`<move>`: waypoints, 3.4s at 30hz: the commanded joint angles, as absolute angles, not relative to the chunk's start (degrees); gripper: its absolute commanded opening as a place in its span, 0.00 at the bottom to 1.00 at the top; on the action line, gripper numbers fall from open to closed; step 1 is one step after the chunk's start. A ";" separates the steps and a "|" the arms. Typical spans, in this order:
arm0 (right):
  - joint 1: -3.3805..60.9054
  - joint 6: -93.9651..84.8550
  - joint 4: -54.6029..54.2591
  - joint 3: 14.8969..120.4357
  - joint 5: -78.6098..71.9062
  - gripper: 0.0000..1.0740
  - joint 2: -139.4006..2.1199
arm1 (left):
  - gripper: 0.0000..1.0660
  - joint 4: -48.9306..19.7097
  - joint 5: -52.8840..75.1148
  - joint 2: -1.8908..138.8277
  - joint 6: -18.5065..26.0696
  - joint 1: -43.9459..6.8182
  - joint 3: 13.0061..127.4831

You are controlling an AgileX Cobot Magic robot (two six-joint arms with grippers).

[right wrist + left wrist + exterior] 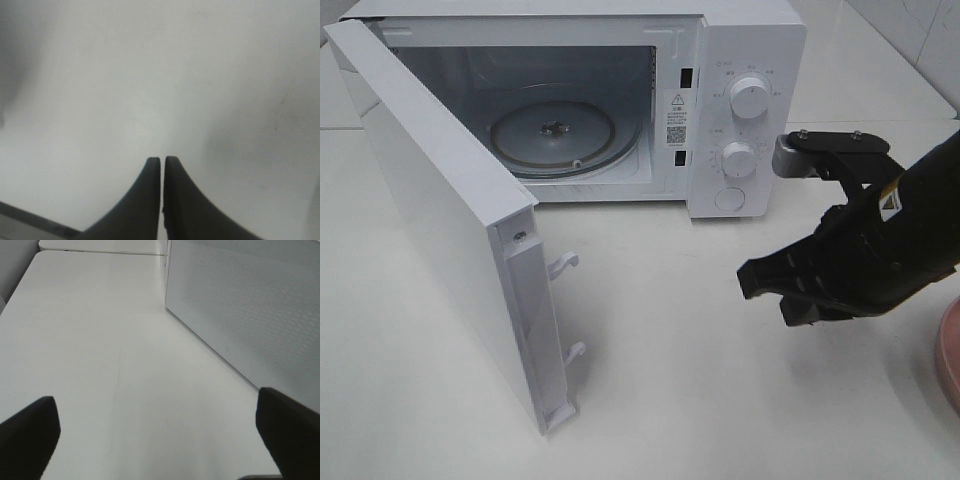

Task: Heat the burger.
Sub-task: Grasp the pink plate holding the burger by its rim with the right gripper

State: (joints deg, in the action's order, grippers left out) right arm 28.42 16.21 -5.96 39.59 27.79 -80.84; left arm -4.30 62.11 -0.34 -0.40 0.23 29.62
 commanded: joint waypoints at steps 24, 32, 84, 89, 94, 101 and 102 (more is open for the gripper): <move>19.08 2.41 2.35 39.36 43.60 0.74 -74.54 | 0.94 -4.47 61.36 -1.26 -0.40 -0.11 29.56; 11.23 3.50 2.29 35.98 35.98 0.73 -74.54 | 0.94 -4.47 61.36 -1.26 -0.40 -0.11 29.56; 3.44 13.01 8.71 34.26 24.69 0.71 -94.14 | 0.94 -4.47 61.36 -1.26 -0.40 -0.11 29.56; 3.44 13.18 8.94 34.21 24.18 0.71 -95.57 | 0.94 -4.47 61.36 -1.26 -0.40 -0.11 29.56; 3.44 13.18 8.94 34.26 25.15 0.71 -97.00 | 0.94 -4.47 61.36 -1.26 -0.40 -0.11 29.56; 3.44 15.64 9.74 34.26 26.18 0.46 -97.00 | 0.94 -4.47 61.36 -1.26 -0.40 -0.11 29.56; 3.44 15.64 9.74 34.26 26.18 0.46 -97.00 | 0.94 -4.47 61.36 -1.26 -0.40 -0.11 29.56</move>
